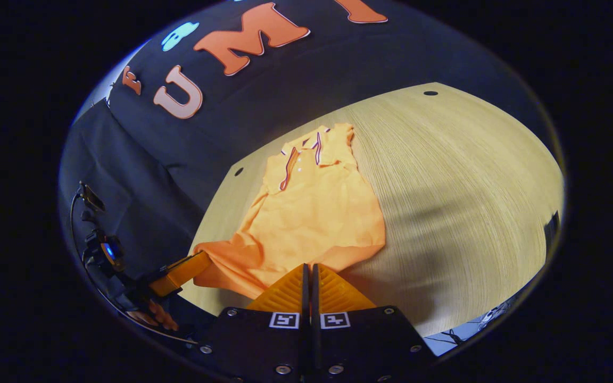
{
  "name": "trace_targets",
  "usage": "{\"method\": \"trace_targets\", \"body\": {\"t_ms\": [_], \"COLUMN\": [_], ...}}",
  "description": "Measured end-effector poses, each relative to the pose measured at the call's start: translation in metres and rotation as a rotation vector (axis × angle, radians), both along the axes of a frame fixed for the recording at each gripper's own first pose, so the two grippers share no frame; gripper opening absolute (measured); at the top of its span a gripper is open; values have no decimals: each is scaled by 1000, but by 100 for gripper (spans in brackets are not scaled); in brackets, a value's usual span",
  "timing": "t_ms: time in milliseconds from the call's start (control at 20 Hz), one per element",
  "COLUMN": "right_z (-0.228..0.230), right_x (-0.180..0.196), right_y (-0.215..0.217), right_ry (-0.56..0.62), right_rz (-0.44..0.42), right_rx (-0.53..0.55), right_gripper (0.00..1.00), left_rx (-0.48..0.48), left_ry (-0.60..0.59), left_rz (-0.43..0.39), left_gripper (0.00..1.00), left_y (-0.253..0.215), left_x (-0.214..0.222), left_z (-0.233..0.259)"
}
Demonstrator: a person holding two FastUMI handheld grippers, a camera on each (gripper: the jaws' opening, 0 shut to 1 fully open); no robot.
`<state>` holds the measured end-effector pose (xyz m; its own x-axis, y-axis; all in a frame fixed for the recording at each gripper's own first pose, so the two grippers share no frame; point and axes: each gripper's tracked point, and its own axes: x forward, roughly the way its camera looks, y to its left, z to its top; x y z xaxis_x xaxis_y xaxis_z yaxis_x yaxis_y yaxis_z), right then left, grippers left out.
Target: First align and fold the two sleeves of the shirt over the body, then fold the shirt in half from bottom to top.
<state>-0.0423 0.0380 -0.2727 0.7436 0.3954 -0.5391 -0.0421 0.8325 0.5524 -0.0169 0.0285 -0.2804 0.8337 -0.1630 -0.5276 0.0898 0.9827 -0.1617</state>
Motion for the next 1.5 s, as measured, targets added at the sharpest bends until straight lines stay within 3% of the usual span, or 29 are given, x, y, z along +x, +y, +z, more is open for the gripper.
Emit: {"method": "trace_targets", "body": {"t_ms": [650,1500], "right_z": [73,115], "right_x": [92,256], "right_y": [-22,-45], "right_ry": [-118,-166], "right_rz": [-76,-188], "right_rx": [67,1], "right_gripper": [1,0], "left_rx": [-4,-70], "left_ry": [-120,-168], "left_rz": [-51,-137], "left_gripper": [1,1], "left_y": [-4,8], "left_x": [103,281], "left_z": [65,92]}}
